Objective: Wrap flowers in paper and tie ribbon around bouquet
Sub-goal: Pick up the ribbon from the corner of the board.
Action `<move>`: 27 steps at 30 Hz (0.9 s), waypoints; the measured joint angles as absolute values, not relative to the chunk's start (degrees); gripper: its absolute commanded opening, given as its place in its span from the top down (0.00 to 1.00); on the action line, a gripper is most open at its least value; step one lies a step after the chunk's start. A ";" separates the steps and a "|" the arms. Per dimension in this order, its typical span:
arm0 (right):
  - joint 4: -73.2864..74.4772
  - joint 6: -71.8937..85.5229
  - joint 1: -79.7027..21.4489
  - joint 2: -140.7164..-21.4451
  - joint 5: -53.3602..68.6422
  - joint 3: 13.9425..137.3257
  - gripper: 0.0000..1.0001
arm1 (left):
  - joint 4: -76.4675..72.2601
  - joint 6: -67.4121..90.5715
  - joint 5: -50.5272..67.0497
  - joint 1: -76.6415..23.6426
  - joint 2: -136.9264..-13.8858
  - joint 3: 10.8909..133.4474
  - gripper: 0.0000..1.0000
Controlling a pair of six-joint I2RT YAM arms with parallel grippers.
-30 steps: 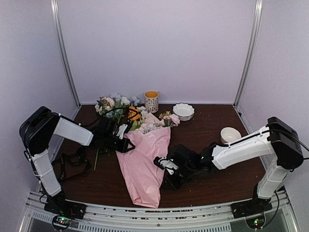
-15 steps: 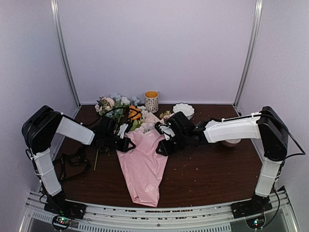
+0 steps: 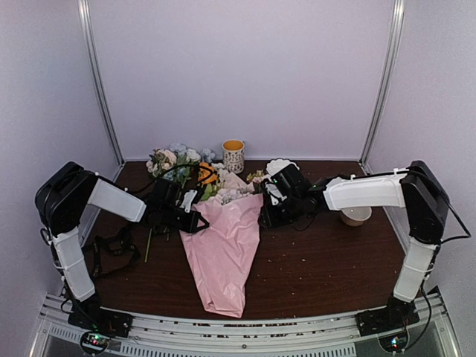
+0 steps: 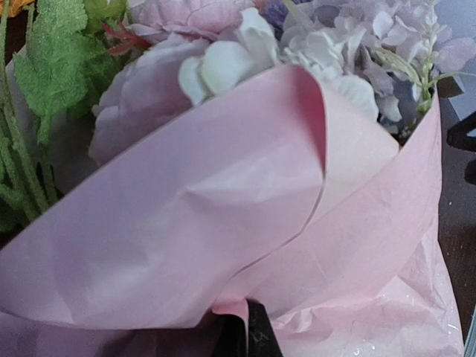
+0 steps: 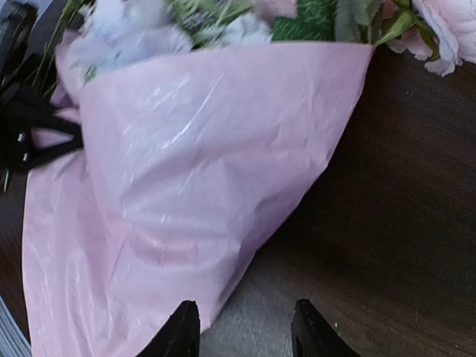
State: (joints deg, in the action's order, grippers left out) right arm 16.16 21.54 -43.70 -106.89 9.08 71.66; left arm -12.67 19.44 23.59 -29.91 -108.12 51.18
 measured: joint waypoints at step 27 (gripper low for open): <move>-18.70 54.13 -49.43 -109.43 33.98 52.14 0.65 | -13.32 19.64 25.43 -29.32 -109.08 51.55 1.00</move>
State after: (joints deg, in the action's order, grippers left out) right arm -18.70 54.13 -49.43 -109.43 33.98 52.14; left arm -13.32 19.64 25.43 -29.32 -109.08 51.55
